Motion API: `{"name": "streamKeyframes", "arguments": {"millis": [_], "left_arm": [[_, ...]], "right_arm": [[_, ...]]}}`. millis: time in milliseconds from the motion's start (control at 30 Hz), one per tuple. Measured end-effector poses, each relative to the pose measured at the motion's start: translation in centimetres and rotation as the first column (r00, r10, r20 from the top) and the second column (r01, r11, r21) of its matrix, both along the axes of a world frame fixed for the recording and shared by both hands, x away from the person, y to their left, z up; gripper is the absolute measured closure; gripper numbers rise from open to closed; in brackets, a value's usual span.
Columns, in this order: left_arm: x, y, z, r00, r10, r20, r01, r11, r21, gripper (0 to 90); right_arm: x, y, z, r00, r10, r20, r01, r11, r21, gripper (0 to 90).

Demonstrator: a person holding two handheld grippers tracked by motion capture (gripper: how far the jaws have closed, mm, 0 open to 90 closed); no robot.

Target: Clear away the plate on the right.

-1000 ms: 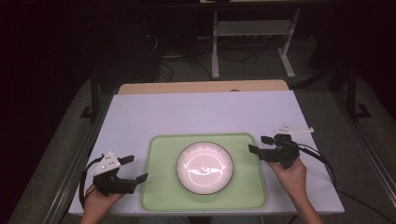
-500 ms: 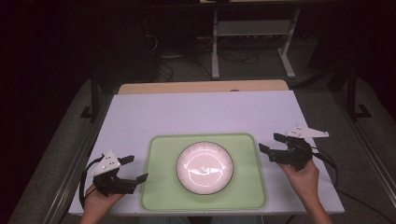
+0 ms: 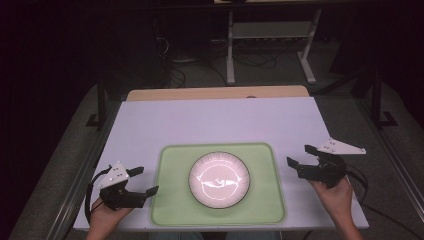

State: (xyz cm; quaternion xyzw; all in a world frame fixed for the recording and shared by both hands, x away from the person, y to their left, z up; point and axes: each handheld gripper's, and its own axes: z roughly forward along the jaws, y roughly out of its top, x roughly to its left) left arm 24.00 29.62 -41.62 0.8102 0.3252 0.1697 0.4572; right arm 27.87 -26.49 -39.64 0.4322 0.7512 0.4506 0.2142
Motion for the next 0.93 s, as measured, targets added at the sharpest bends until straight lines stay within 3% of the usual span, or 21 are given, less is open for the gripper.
{"name": "streamKeyframes", "arguments": {"millis": [933], "left_arm": [[-0.1, -0.2, 0.1, 0.9999, -0.010, 0.005, 0.010, 0.9999, 0.003, 15.0]], "right_arm": [[-3.6, -2.1, -2.3, 0.9996, -0.029, 0.003, 0.029, 0.999, 0.030, 17.8]]}}
